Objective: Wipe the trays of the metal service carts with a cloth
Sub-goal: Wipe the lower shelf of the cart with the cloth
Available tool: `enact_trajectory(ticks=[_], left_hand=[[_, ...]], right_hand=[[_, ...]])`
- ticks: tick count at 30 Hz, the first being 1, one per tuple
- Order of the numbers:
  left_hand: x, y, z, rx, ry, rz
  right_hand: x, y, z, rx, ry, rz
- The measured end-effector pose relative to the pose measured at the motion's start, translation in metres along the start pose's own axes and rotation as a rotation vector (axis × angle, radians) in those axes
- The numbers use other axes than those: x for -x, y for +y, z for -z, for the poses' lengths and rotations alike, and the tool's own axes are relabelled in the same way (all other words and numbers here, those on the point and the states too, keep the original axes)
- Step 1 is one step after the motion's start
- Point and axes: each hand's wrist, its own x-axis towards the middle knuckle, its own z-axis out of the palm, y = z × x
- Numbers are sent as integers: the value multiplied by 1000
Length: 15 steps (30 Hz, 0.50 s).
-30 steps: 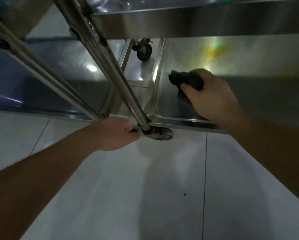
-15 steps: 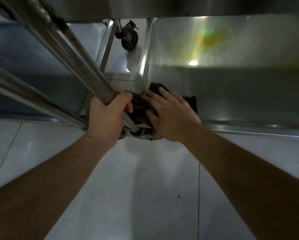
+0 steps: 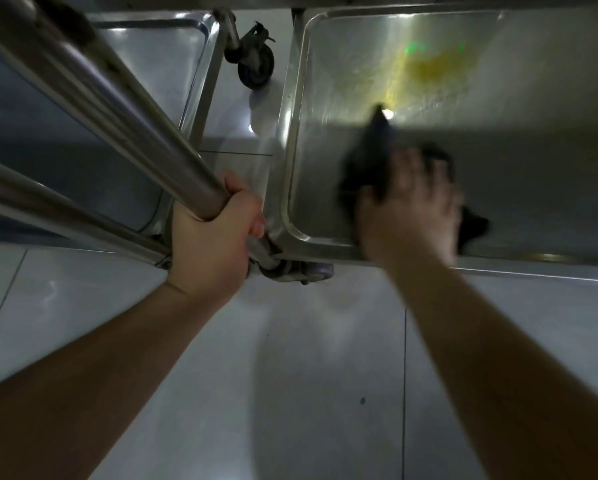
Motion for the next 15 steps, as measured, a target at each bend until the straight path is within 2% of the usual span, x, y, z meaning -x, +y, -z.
enact_trajectory(ticks=[2,4,8,9,11,15], left_hand=[[1,2,0,-11,-3,-5],[1,3,0,3,-10,-5],[1,1,3,12,-27,18],[1,0,4,18,-31,36],[0,-1,5,27,-32,57],[1,-2,3,25,-17,67]], right_hand=[[16,-54,-21,12,-110,302],[23,-82,-30,35,-240,534],[9,-39,-16,46,-242,716],[3,-18,-8,54,-230,702],[-17,31,13,60,-170,535],[-70,124,53,53,87,-148]])
